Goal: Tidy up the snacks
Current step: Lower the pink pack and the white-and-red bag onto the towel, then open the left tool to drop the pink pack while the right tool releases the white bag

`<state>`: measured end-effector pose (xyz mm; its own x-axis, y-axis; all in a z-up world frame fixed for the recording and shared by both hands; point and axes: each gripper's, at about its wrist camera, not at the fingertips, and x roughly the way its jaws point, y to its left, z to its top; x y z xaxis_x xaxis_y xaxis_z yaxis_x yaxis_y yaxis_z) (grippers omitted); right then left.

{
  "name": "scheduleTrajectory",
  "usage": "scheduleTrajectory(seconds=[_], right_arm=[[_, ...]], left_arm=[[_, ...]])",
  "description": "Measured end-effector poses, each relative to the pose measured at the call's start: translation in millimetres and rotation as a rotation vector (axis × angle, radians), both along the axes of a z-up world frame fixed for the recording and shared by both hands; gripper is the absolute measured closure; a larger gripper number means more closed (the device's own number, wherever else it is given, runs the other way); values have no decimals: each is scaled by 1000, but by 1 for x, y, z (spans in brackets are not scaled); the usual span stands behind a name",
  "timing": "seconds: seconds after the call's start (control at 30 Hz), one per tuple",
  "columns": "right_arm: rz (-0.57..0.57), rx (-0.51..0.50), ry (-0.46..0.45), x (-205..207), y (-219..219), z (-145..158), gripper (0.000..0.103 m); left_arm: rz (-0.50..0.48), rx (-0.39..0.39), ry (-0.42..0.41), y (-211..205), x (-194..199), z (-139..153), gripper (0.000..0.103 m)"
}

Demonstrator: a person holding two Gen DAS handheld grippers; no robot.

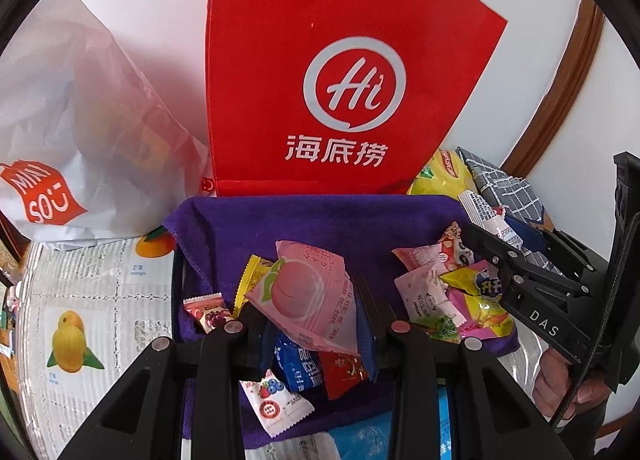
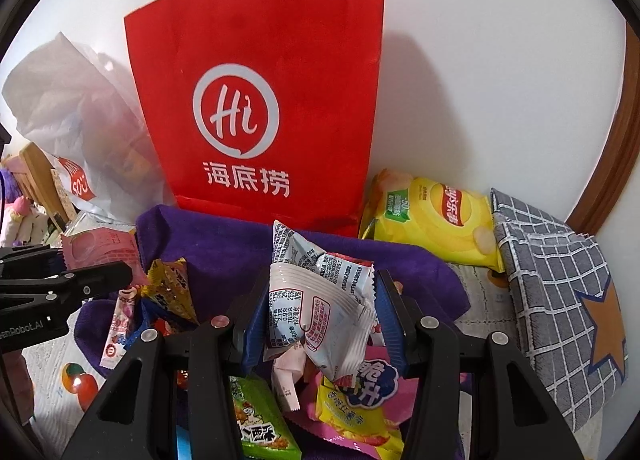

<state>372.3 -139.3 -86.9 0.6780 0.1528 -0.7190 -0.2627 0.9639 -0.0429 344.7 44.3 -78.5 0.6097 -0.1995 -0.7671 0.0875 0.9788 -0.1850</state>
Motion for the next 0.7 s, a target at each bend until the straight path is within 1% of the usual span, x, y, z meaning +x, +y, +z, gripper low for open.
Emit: scheduleTrajectory(seconds=[0.27, 0.7], right_arm=[[1, -20, 42, 9, 1, -18, 54], [3, -52, 84, 16, 1, -33, 53]], left_arm=[[4, -2, 43, -2, 16, -17, 71], [21, -3, 86, -6, 33, -36, 71]])
